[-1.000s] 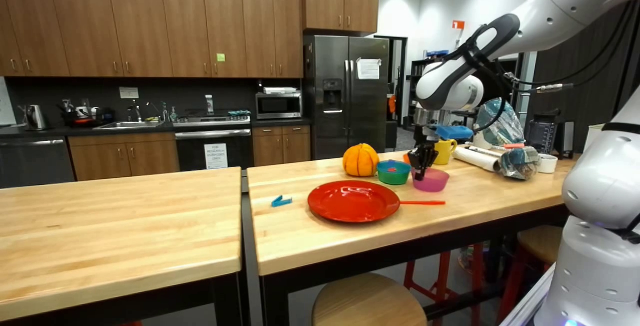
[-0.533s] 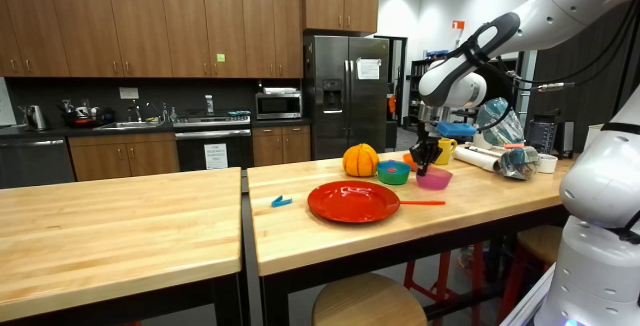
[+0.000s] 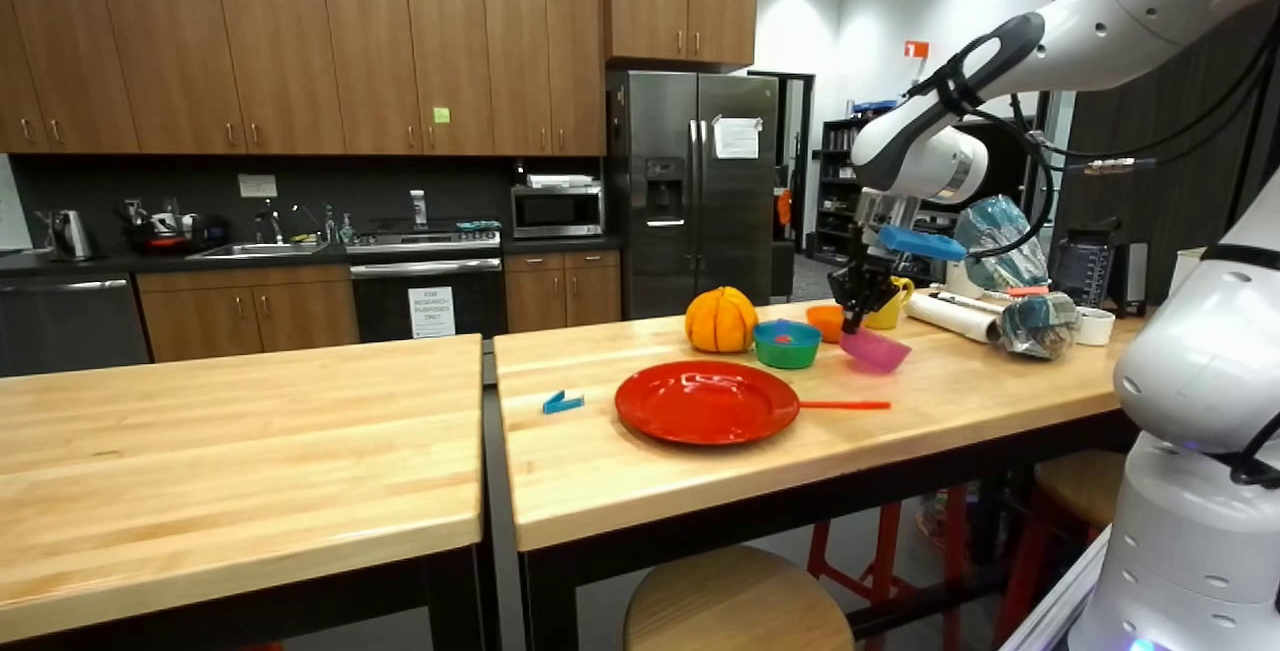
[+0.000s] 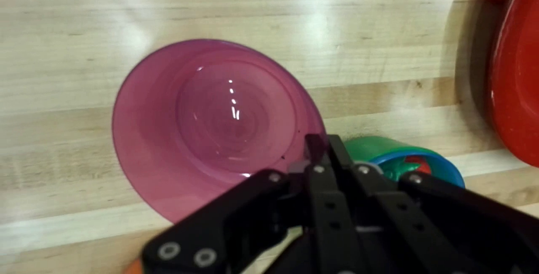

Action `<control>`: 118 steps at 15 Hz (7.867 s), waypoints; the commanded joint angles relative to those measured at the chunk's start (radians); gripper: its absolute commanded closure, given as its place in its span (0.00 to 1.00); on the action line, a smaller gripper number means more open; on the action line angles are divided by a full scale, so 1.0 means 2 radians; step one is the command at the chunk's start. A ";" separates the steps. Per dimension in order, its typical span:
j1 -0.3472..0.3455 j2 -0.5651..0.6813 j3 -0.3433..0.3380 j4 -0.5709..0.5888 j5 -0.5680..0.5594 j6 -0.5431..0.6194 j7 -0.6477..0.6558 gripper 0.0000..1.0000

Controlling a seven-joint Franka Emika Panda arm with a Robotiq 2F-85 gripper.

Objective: Move the pink bowl backwards slightly

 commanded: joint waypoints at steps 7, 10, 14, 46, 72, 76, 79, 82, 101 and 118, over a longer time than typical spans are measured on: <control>-0.026 0.037 -0.012 0.071 0.049 -0.043 0.082 0.98; -0.028 0.045 -0.007 0.085 0.045 -0.048 0.102 0.98; -0.027 0.054 -0.001 0.084 0.038 -0.055 0.128 0.62; -0.043 0.050 0.041 0.020 -0.038 -0.012 0.372 0.00; -0.040 0.049 0.039 0.019 -0.034 -0.002 0.366 0.98; -0.048 0.049 0.035 0.032 -0.046 -0.016 0.368 0.99; -0.059 0.053 0.029 0.046 -0.057 -0.027 0.364 0.99; -0.071 0.057 0.022 0.061 -0.069 -0.033 0.363 0.99; -0.074 0.171 0.002 0.211 -0.147 -0.070 0.384 0.99; -0.067 0.218 -0.016 0.237 -0.119 -0.073 0.379 0.41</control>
